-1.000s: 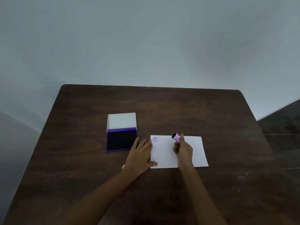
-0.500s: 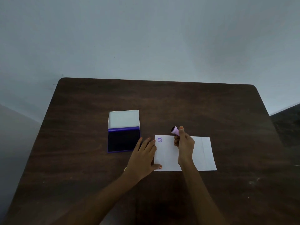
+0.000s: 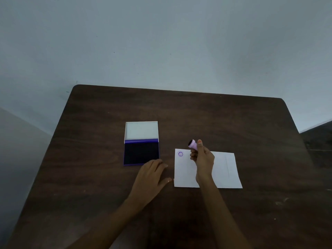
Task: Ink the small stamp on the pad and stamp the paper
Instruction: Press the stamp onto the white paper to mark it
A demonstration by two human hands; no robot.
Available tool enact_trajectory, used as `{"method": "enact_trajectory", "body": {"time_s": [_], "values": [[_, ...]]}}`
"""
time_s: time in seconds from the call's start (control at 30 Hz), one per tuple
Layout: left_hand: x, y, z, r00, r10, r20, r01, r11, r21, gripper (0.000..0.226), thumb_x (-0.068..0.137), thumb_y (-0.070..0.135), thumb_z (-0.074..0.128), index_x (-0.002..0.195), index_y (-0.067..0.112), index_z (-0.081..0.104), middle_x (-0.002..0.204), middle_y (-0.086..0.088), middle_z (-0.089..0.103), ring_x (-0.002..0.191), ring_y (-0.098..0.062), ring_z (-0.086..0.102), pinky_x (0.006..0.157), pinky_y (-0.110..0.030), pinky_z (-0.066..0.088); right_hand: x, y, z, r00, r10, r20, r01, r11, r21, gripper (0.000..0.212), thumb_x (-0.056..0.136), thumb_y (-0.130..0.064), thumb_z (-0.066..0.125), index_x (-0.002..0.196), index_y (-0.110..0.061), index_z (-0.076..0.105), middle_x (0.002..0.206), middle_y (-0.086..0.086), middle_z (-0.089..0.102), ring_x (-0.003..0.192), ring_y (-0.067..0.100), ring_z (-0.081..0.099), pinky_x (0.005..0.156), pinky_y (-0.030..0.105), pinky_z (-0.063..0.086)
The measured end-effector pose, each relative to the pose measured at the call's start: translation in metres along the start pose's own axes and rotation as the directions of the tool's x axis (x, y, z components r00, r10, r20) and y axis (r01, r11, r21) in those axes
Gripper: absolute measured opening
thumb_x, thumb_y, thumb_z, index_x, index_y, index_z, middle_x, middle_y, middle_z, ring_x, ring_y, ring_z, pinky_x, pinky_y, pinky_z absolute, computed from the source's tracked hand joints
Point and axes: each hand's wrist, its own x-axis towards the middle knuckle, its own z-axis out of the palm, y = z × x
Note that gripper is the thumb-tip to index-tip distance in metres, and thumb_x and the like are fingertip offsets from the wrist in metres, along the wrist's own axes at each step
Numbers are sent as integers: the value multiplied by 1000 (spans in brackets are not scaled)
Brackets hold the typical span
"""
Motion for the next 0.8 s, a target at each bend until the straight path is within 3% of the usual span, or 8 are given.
{"method": "enact_trajectory", "body": {"time_s": [0.13,0.33,0.47,0.67,0.73,0.8], "values": [[-27,-10,0,998,-49,33,49,999,-7,58,86,47,50,136,26,30,147,-1,31,134,-14,27,110,-28,21,-14,-2,-1,999,22,32,-25,997,74,19,86,-30,59,71,-19,64,70,0,63,64,12,59,57,15,47],[-45,-16,-1,989,-128,70,129,992,0,63,85,41,54,139,26,23,150,-1,26,135,-16,25,111,-31,24,-35,2,-3,998,43,36,-46,995,88,22,88,-29,57,82,-9,63,73,7,64,62,13,59,60,18,50],[-45,-13,-7,982,-183,52,188,975,-119,57,84,30,60,134,22,33,142,-3,34,128,-16,33,105,-29,31,-52,8,-5,998,41,53,-45,996,81,19,87,-29,57,82,-12,62,80,10,65,62,13,60,62,19,50],[-45,-13,-15,972,-231,38,233,949,-213,35,84,20,61,118,15,52,127,-5,46,114,-15,45,97,-27,39,-80,11,-6,991,85,104,-94,992,84,19,87,-29,58,75,-15,62,74,6,65,65,15,61,61,20,50],[-46,-12,-20,955,-298,-1,281,903,-325,26,82,17,63,108,13,58,119,-6,52,102,-13,50,89,-25,43,-89,12,-5,986,88,140,-100,992,82,22,87,-28,58,68,-19,63,69,3,65,64,15,61,61,20,50],[-47,-11,-28,912,-409,-15,344,787,-511,15,82,16,63,97,14,63,106,-5,59,89,-9,54,79,-23,43,-99,13,-3,980,84,179,-97,993,65,22,86,-26,60,65,-23,63,67,0,67,65,14,62,60,21,50]]}}
